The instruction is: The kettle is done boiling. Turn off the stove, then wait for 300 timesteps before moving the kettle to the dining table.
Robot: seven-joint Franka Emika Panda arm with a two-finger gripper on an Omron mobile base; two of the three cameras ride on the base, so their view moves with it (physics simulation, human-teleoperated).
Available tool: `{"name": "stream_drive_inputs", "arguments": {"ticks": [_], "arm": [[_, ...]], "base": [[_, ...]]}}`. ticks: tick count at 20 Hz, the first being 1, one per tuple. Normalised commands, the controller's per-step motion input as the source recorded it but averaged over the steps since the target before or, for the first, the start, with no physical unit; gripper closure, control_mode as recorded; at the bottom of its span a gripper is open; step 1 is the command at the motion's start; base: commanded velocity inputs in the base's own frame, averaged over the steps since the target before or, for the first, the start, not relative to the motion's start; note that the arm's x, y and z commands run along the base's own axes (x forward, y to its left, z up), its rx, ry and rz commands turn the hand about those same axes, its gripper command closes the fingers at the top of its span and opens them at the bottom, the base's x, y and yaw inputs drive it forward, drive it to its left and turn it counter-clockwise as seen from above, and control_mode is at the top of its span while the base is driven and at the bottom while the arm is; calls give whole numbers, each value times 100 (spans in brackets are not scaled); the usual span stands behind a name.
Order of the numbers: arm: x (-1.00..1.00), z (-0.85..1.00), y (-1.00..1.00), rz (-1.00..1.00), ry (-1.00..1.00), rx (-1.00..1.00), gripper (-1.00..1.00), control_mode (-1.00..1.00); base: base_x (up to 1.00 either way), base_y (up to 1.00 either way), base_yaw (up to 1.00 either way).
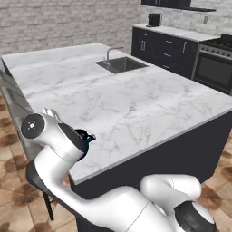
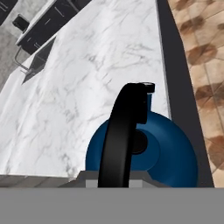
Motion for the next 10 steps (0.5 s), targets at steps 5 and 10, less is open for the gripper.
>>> {"name": "stream_drive_inputs", "arguments": {"ticks": [5,10], "arm": [[33,0,0,-1,3,0,100,-100],[45,0,-1,-2,7,0,100,-100]], "base": [[0,0,0],[0,0,0]]}}
